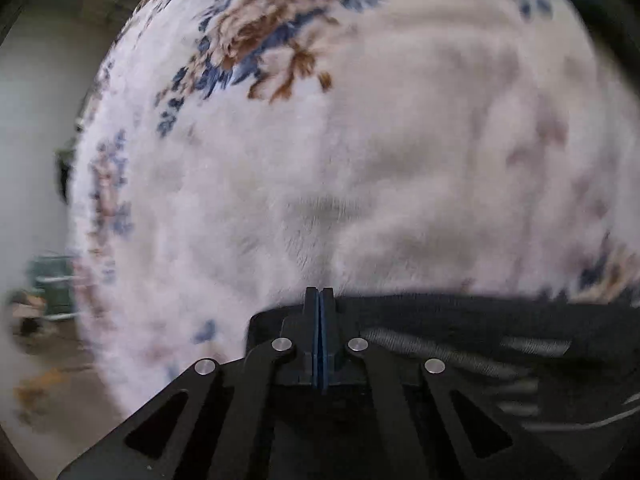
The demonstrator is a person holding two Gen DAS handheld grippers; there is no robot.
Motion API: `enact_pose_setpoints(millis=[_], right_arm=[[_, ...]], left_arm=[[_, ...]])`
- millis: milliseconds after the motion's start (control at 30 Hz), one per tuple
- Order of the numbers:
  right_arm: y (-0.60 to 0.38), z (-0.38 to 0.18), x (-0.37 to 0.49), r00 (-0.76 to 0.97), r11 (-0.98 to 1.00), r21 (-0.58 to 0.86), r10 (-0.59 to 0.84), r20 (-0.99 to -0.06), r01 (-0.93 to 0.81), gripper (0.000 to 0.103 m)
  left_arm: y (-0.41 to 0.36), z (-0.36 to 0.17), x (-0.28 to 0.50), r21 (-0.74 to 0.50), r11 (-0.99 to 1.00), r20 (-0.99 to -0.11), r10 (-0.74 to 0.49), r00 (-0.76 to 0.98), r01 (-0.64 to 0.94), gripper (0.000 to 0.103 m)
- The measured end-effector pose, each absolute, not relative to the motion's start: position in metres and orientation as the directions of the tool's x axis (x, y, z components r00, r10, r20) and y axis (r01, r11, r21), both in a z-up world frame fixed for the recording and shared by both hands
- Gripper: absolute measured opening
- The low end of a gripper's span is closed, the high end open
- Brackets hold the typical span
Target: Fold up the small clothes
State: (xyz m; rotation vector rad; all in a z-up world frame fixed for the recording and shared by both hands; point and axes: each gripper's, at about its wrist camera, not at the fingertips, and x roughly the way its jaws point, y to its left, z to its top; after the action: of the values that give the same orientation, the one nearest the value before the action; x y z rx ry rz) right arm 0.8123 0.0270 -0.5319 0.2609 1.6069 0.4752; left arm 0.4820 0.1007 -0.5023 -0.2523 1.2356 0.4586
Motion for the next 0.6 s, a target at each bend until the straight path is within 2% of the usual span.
enact_pose_setpoints(millis=[67,133,167,333,467,600], right_arm=[[0.000,-0.499,0.794,-0.026,0.879,0.443,0.446,-0.895,-0.174,0.015],[-0.027,-0.473,0.777,0.017,0.881,0.422,0.435,-0.900,-0.215,0.059],[-0.047,-0.463,0.765,0.038,0.886,0.408,0.426,-0.904,-0.222,0.064],[-0.146,-0.461,0.712,0.064,0.947,0.224,0.244,-0.968,-0.229,0.065],[-0.197,-0.492,0.700,0.036,0.966,0.139,0.150,-0.988,-0.219,0.065],[-0.196,-0.521,0.699,0.005,0.943,0.110,0.117,-0.993,-0.316,0.065]], left_arm=[[0.101,-0.484,0.478,0.067,0.883,-0.931,0.223,0.290,-0.464,0.077],[0.096,-0.467,0.477,0.070,0.892,-0.913,0.238,0.331,-0.447,0.077],[0.089,-0.459,0.480,0.068,0.901,-0.907,0.235,0.349,-0.429,0.077],[0.053,-0.464,0.504,0.090,0.943,-0.906,0.211,0.367,-0.322,0.077],[0.036,-0.507,0.518,0.212,0.950,-0.916,0.274,0.293,-0.228,0.077],[0.047,-0.519,0.503,0.153,0.959,-0.928,0.222,0.299,-0.237,0.080]])
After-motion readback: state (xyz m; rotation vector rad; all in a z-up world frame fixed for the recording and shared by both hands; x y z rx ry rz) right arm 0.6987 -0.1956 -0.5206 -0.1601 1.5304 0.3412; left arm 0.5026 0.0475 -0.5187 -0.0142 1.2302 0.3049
